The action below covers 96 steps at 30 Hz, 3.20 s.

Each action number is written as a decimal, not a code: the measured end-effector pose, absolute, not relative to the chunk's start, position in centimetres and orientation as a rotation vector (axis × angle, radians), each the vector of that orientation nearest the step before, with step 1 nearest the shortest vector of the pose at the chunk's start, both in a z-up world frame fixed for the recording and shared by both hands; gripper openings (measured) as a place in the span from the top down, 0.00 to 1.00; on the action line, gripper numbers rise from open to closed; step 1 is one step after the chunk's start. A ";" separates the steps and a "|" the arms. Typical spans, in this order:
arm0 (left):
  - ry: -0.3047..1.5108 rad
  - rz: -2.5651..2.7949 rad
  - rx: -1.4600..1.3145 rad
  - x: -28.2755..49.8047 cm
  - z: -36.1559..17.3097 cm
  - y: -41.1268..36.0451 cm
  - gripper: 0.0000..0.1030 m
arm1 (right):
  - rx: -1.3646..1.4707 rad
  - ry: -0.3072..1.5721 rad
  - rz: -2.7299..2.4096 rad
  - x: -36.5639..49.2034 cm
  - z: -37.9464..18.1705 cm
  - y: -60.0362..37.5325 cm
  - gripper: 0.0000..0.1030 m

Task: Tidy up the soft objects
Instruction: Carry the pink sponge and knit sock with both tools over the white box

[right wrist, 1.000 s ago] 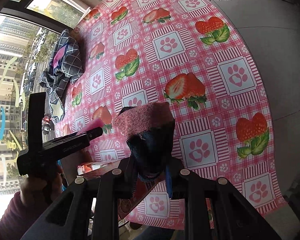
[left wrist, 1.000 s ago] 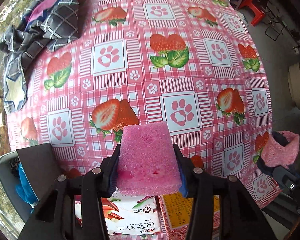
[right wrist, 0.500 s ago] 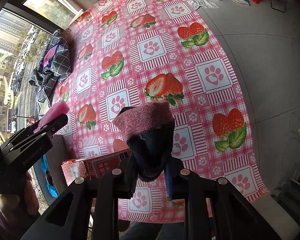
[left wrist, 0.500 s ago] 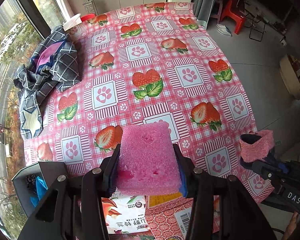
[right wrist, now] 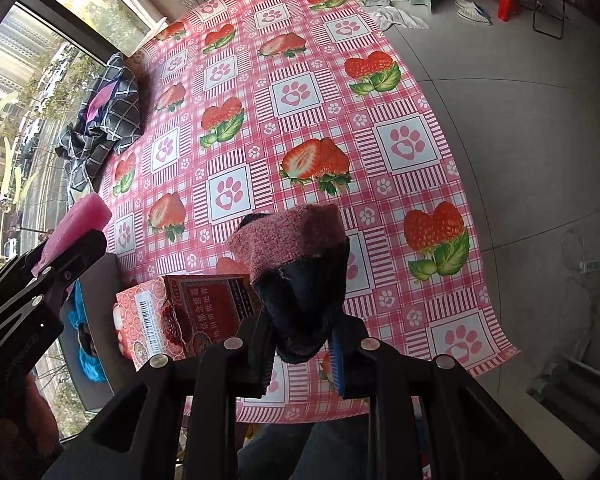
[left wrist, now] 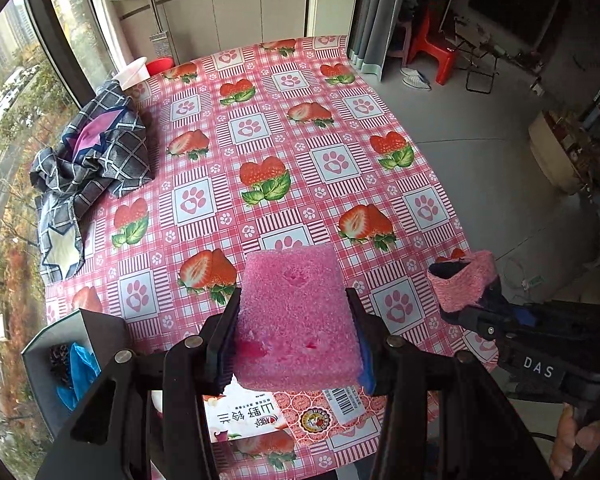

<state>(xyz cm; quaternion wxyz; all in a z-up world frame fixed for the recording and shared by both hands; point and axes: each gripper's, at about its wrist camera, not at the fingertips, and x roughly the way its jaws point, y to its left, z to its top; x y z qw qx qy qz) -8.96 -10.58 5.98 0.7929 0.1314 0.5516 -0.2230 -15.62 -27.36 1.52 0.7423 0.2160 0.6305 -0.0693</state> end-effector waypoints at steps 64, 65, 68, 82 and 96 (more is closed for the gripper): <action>1.203 0.000 -0.098 -14.9 6.3 16.6 0.51 | -0.006 1.388 0.284 -13.4 5.6 -1.0 0.77; 1.205 0.008 -0.103 -14.9 6.2 17.0 0.51 | -0.013 1.390 0.292 -13.3 5.6 -0.6 0.77; 1.211 0.034 -0.121 -15.0 5.9 18.0 0.51 | -0.034 1.395 0.317 -13.1 5.5 0.6 0.77; 1.242 0.136 -0.188 -15.9 4.7 22.2 0.51 | -0.122 1.421 0.435 -12.1 4.5 6.2 0.77; 1.295 0.188 -0.214 -15.3 2.6 23.8 0.51 | -0.180 1.436 0.503 -10.8 3.6 9.9 0.77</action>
